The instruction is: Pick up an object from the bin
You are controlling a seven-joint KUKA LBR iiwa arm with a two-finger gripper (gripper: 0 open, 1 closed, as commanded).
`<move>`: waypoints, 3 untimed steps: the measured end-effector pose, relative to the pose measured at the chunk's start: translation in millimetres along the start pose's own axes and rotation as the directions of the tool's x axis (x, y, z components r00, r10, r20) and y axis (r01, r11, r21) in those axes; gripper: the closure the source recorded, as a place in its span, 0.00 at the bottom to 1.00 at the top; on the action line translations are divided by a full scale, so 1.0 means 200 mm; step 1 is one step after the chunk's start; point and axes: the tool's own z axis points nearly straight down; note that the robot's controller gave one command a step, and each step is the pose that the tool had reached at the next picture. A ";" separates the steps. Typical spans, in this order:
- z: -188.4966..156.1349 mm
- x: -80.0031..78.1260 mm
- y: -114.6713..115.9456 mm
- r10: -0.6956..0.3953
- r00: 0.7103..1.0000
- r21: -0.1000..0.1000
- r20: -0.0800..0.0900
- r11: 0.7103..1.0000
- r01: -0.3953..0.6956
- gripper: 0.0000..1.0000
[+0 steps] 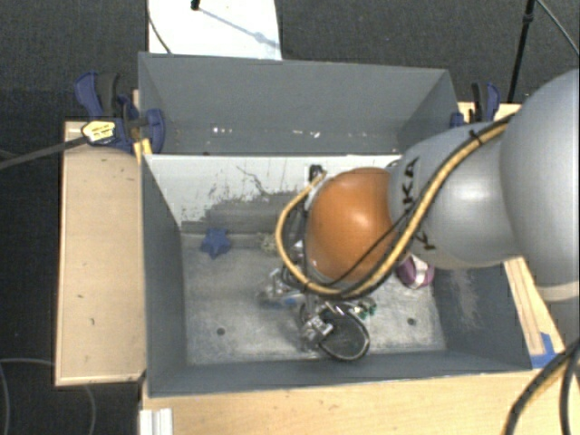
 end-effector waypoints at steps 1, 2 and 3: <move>-0.01 -0.12 -0.29 -0.111 0.994 0.005 0.002 0.994 0.111 0.00; -0.02 -0.13 -0.28 -0.107 0.994 0.003 0.005 0.994 0.107 1.00; -1.06 -0.15 -0.23 -0.215 0.977 0.007 0.006 0.977 0.214 1.00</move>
Offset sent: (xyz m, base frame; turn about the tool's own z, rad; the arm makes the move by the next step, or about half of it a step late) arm 0.0505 -0.0315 0.0015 -0.1152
